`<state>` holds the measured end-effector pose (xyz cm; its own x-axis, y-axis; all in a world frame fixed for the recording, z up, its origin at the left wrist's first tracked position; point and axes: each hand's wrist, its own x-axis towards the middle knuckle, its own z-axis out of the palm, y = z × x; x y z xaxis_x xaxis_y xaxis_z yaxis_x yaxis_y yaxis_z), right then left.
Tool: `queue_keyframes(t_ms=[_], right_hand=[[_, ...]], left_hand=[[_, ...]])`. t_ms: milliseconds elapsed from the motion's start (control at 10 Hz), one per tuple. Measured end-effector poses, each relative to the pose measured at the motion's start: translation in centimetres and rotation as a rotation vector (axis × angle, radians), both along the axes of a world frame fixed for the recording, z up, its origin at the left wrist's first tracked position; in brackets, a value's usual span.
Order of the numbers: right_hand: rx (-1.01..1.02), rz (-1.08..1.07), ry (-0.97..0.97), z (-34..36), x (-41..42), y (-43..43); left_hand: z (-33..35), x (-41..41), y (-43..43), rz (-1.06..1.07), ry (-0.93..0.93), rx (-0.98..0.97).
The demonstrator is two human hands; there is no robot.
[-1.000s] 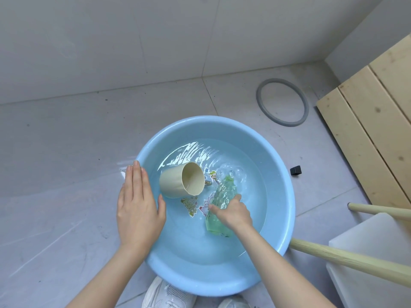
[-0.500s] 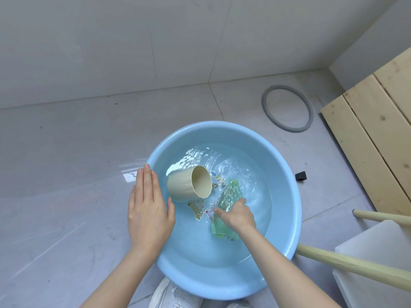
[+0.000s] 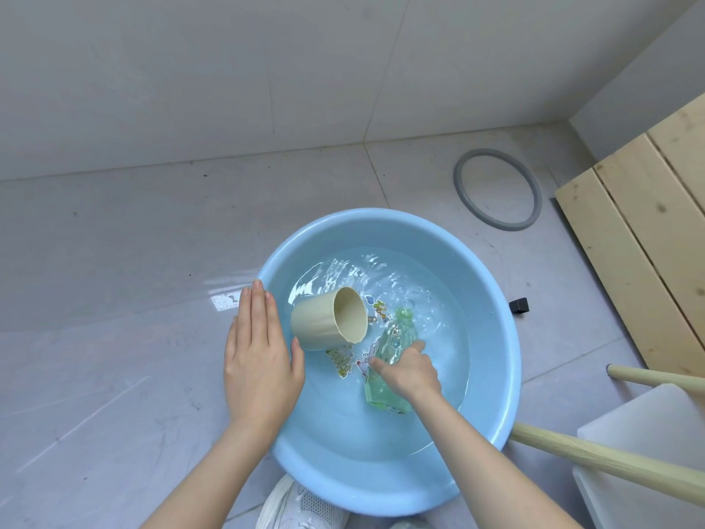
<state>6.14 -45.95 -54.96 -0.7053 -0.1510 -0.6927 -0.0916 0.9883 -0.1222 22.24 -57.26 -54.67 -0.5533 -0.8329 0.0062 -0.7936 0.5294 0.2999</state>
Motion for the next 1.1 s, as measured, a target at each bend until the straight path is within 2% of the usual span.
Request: queue_keyframes(t_ms=[1100], right_hand=[[-0.015,-0.015,-0.007,-0.02,0.03,-0.1]], left_hand=[[-0.13,0.03,0.01,0.003,-0.007,-0.018]])
